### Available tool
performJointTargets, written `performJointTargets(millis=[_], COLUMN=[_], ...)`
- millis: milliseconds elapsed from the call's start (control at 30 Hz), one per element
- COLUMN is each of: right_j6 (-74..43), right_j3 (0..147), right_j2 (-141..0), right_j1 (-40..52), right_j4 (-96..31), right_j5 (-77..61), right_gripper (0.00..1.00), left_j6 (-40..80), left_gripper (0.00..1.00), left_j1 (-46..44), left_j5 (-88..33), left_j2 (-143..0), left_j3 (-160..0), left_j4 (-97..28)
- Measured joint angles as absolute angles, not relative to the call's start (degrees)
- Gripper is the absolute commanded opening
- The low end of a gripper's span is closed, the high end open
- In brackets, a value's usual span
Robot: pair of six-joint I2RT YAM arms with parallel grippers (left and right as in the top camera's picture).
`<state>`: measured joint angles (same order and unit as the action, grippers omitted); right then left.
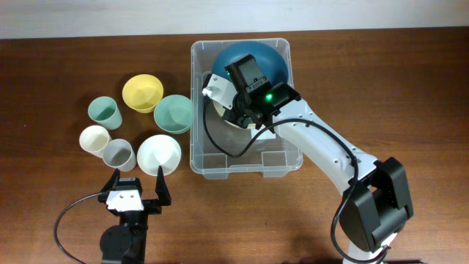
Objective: Pack container
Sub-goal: 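Lift the blue bowl and place it onto the cream bowls in the container, then open the right gripper and retract it to the right side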
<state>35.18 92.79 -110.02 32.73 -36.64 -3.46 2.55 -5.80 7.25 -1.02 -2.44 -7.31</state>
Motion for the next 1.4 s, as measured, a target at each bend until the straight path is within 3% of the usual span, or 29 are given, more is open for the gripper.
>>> performJointTargets(millis=[200, 267, 300, 333, 767, 867, 967, 1200, 1400], right_j6=[35.2, 35.05, 35.05, 34.96, 31.88, 27.07, 22.04, 10.85, 5.41], right_j3=[92.79, 92.79, 92.79, 92.79, 94.8, 97.45, 98.87, 99.5, 99.55], right_j2=[-110.02, -110.02, -110.02, -110.02, -110.02, -109.86, -108.73, -105.19, -105.14], right_j1=[32.73, 32.73, 32.73, 32.73, 32.38, 31.09, 27.59, 11.03, -4.67], right_j4=[-36.88, -36.88, -36.86, -36.84, -35.11, -35.14, -35.57, -41.19, -46.52], right_j5=[-4.03, -4.03, -4.01, -4.01, 0.38, 3.09, 5.72, 9.06, 9.89], right_gripper=[0.04, 0.17, 0.34, 0.41, 0.41, 0.54, 0.59, 0.92, 0.99], left_j6=[2.55, 2.52, 2.52, 2.52, 2.52, 2.55, 2.52, 2.52, 2.52], left_gripper=[1.0, 1.0, 1.0, 1.0, 0.99, 0.99, 0.99, 1.0, 1.0], left_j1=[-5.8, -5.8, -5.8, -5.8, -5.8, -5.8, -5.8, -5.8, -5.8], left_j5=[7.25, 7.22, 7.22, 7.25, 7.25, 7.25, 7.25, 7.22, 7.22], left_j2=[-1.02, -1.02, -1.02, -1.02, -1.02, -1.02, -1.02, -1.02, -1.02], left_j3=[-2.44, -2.44, -2.44, -2.44, -2.44, -2.44, -2.44, -2.44, -2.44], left_j4=[-7.31, -7.31, -7.31, -7.31, -7.31, -7.31, -7.31, -7.31, -7.31])
